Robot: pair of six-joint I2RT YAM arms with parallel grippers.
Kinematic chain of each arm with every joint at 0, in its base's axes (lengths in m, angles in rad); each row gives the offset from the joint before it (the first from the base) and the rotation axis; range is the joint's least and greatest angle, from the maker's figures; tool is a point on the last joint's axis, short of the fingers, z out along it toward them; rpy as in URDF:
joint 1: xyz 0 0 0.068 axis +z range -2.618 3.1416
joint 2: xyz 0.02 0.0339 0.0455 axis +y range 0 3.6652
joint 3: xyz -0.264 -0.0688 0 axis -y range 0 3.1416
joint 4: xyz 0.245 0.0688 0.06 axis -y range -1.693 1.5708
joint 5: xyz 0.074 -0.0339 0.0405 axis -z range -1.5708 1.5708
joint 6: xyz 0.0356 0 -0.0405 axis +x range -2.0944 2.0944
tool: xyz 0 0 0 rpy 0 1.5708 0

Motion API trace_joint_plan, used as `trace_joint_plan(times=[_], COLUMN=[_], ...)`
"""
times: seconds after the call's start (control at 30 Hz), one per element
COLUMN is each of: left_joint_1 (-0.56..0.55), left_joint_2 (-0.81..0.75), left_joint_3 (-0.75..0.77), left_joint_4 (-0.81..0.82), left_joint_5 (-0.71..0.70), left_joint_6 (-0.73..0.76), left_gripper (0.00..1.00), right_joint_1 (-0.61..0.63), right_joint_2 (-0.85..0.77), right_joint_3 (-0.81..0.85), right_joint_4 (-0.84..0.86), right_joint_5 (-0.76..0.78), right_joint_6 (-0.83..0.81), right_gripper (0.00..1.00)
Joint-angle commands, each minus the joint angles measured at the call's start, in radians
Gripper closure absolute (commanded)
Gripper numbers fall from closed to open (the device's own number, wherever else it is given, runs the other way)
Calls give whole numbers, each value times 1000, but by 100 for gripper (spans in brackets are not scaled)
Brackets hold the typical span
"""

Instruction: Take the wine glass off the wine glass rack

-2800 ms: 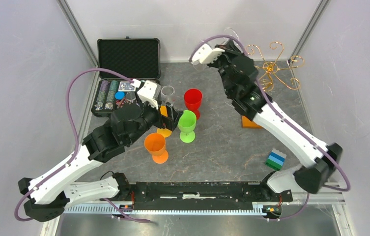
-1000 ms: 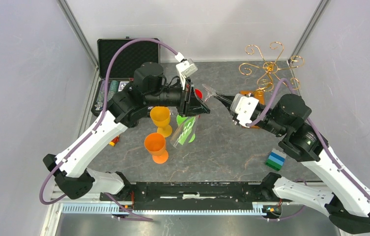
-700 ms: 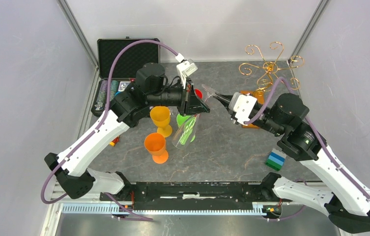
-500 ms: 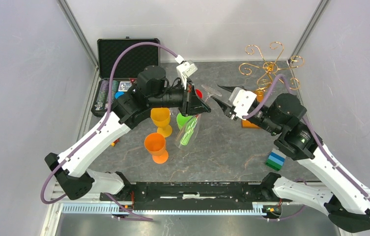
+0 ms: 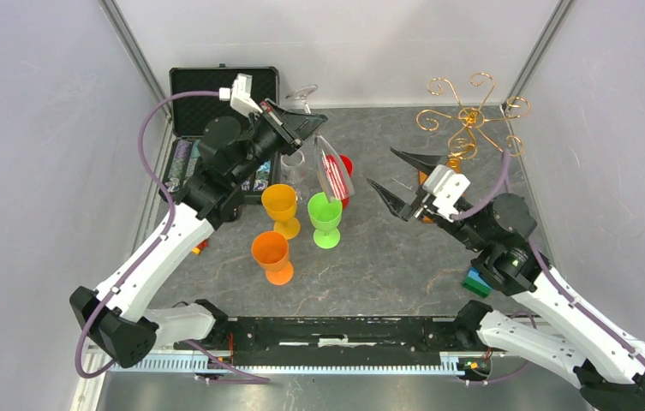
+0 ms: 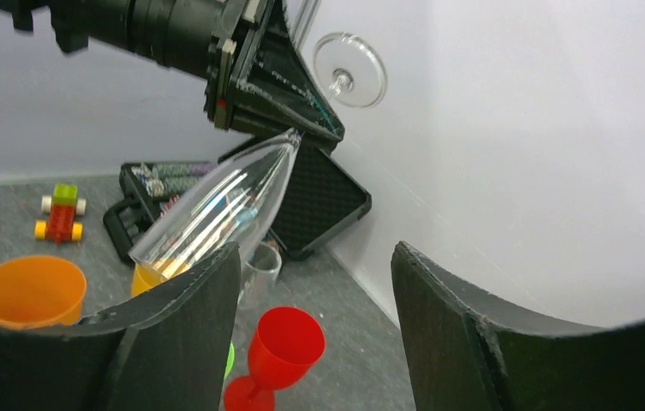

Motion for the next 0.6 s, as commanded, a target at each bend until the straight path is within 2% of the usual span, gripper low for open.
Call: trace_joint_plan(times=[0.0, 0.1, 0.3, 0.57], left_joint_1=[-2, -1, -1, -1], left_joint_2=[-72, -89, -114, -90], left_joint_3=[-74, -96, -124, -183], left_joint_4=[238, 286, 321, 446], left_joint_5=[-182, -210, -236, -119], left_joint_6=[-249, -301, -386, -575], left_gripper=[98, 98, 98, 98], right_joint_1=[5, 4, 5, 5], right_joint_2=[-40, -36, -21, 17], right_joint_3=[-65, -118, -151, -96], right_joint_4=[202, 298, 383, 399], right_joint_5=[-32, -59, -74, -67], right_joint_6=[104, 156, 212, 257], right_gripper=[30, 32, 35, 40])
